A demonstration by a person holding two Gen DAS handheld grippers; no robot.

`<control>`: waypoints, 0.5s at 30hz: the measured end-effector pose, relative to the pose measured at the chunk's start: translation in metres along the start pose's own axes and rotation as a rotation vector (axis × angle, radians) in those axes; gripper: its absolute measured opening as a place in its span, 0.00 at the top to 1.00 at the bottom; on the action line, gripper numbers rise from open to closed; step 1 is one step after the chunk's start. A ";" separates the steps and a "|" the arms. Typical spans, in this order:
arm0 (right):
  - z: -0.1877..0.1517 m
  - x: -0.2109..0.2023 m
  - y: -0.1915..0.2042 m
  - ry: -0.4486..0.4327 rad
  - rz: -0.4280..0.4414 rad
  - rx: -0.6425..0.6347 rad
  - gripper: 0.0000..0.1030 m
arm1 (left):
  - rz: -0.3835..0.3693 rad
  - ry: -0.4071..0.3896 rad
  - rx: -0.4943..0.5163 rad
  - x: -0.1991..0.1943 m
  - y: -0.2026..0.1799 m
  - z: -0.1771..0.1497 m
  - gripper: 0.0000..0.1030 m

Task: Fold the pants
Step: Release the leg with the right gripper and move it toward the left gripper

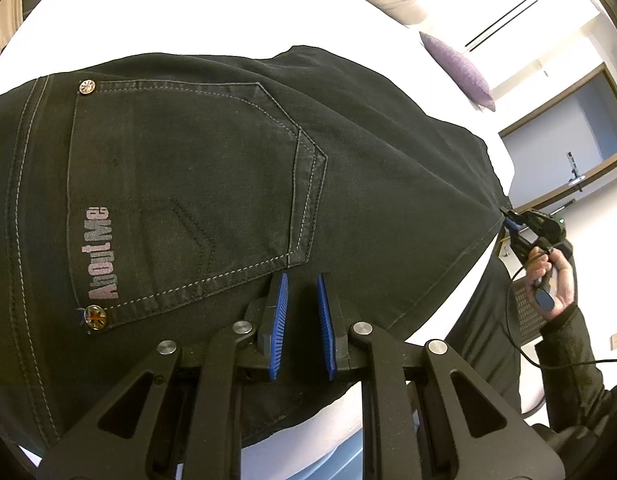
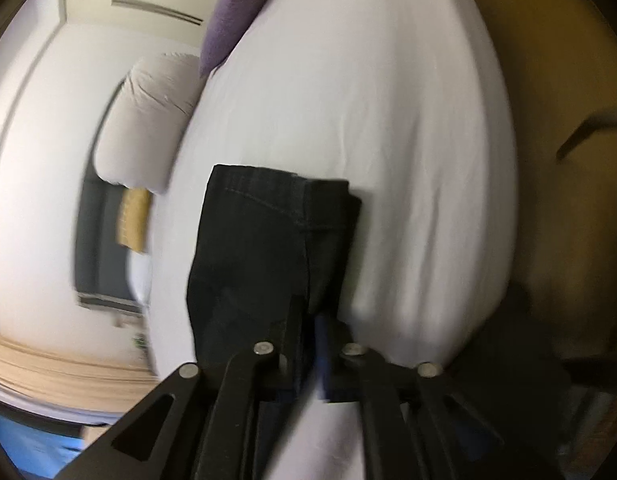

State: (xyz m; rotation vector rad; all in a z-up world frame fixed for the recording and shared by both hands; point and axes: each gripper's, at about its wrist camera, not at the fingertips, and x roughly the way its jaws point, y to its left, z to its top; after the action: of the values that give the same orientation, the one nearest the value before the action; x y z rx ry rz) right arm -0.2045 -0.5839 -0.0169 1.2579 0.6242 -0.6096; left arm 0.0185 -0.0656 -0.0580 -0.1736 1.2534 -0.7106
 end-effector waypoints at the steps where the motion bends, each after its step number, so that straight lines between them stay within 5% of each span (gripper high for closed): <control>1: -0.003 -0.008 0.011 -0.027 -0.090 -0.037 0.47 | -0.003 -0.004 -0.004 0.000 0.001 0.000 0.85; 3: -0.016 -0.027 0.039 -0.084 -0.157 -0.158 0.43 | -0.008 -0.009 -0.007 0.000 0.003 -0.001 0.85; 6: -0.048 -0.034 0.104 -0.073 -0.109 -0.417 0.43 | -0.002 -0.009 -0.002 -0.002 0.003 -0.002 0.85; 9: -0.098 -0.005 0.180 0.149 0.134 -0.601 0.51 | 0.004 -0.015 0.017 -0.002 0.000 -0.004 0.85; 12: -0.166 0.042 0.248 0.358 0.253 -0.798 0.62 | -0.014 -0.029 0.006 -0.004 0.002 -0.008 0.85; 15: -0.224 0.092 0.291 0.505 0.285 -0.907 0.80 | -0.034 -0.050 -0.024 -0.008 0.007 -0.014 0.85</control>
State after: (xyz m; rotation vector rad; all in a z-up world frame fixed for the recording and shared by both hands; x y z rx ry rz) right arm 0.0476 -0.3140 0.0677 0.5976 0.9694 0.2537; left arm 0.0080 -0.0522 -0.0598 -0.2314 1.2138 -0.7163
